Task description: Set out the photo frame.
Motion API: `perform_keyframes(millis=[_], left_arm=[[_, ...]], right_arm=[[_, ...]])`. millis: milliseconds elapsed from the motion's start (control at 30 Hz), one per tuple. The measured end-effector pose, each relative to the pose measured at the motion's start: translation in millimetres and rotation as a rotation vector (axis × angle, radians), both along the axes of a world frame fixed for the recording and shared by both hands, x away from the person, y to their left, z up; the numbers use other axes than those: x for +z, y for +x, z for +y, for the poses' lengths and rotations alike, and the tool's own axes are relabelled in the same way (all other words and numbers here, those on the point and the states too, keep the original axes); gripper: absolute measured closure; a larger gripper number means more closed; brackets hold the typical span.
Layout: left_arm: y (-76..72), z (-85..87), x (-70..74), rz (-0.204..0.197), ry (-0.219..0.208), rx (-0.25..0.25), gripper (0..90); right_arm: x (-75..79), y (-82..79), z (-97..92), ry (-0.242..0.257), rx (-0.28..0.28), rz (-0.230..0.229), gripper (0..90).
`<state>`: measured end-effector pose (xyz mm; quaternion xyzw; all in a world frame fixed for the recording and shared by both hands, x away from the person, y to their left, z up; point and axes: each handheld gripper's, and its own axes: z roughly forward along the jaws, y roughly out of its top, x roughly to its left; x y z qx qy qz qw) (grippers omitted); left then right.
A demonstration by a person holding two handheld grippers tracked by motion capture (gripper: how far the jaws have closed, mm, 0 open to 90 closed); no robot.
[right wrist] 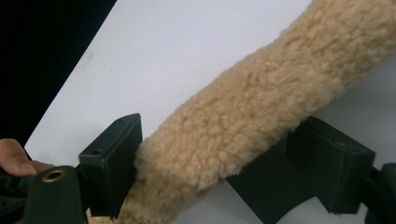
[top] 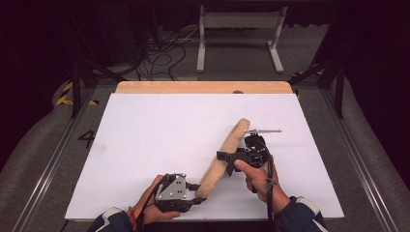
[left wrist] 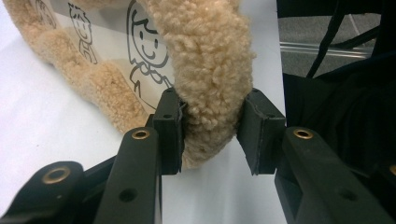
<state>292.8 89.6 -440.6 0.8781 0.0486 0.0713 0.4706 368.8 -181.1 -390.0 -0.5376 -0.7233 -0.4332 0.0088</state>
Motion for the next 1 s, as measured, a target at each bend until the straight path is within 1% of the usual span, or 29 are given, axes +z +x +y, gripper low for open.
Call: perform_keyframes(millis=[33,67,100,167,300,333,367,433,467,500,567,633,667,700,767,833,867,900,933,967,1000], left_arm=[[-0.4,-0.5,0.0,0.003,0.002,-0.001,63.6],[-0.3,-1.2,0.2,-0.004,0.005,-0.004,63.7],[-0.3,-1.6,0.1,-0.004,0.005,-0.004,63.7],[-1.2,-3.1,0.0,0.004,0.006,-0.006,63.9],[-1.5,-6.3,0.4,-0.007,0.01,-0.009,64.2],[-1.8,-7.6,0.0,-0.002,0.004,-0.01,64.3],[-2.4,-8.2,0.1,0.004,0.007,-0.006,64.3],[-2.5,-12.6,0.6,-0.004,0.006,-0.011,64.5],[-3.5,-16.1,1.0,-0.003,0.009,-0.01,64.6],[-4.5,-19.3,1.2,-0.005,0.015,-0.012,64.9],[-6.0,-25.5,1.8,-0.016,0.023,-0.013,65.2],[-6.9,-29.6,1.9,-0.014,0.021,-0.008,65.3],[-6.9,-29.8,2.1,-0.011,0.027,-0.006,65.1],[-6.6,-30.5,1.9,-0.012,0.019,-0.008,64.8],[-6.2,-27.2,2.1,0.008,0.017,-0.01,60.9],[-6.0,-19.7,3.6,0.0,0.016,-0.023,54.9],[-5.7,-11.7,5.0,-0.019,0.029,-0.033,51.1],[-5.7,-11.7,5.0,-0.019,0.029,-0.033,46.9],[-4.9,-2.3,6.2,-0.029,0.043,-0.016,46.9],[-2.5,6.7,6.6,-0.013,0.031,-0.003,46.1],[0.2,16.3,6.9,0.014,0.019,0.009,45.0]], right_arm=[[-0.4,0.4,0.7,0.001,0.001,0.004,22.1],[-0.2,0.5,1.4,0.002,0.001,0.009,23.3],[0.3,1.0,2.4,0.0,0.003,0.006,24.7],[1.7,1.5,3.4,-0.001,0.009,0.009,27.3],[2.8,1.7,3.7,-0.01,0.016,-0.001,29.4],[2.9,1.9,3.6,-0.011,0.019,-0.002,29.8],[3.2,2.5,3.3,-0.013,0.023,0.0,30.1],[4.6,3.9,4.3,-0.023,0.026,0.011,30.5],[5.8,5.8,5.8,-0.041,0.031,0.016,30.5],[5.9,8.5,7.7,-0.051,0.031,0.031,30.1],[5.2,12.2,11.5,-0.077,0.029,0.052,30.1],[4.2,16.2,14.0,-0.088,0.032,0.078,32.5],[4.4,17.8,14.4,-0.095,0.031,0.084,33.7],[5.2,18.6,14.5,-0.101,0.031,0.092,34.8],[8.2,19.3,15.2,-0.119,0.031,0.096,36.8],[10.2,19.8,15.6,-0.135,0.038,0.106,38.6],[11.0,20.0,15.7,-0.139,0.038,0.11,39.8],[11.0,20.0,15.7,-0.139,0.038,0.11,39.8],[13.4,19.6,16.1,-0.16,0.043,0.104,42.6],[16.0,19.3,16.1,-0.18,0.054,0.097,46.1],[18.3,19.7,15.3,-0.189,0.062,0.094,50.5]])
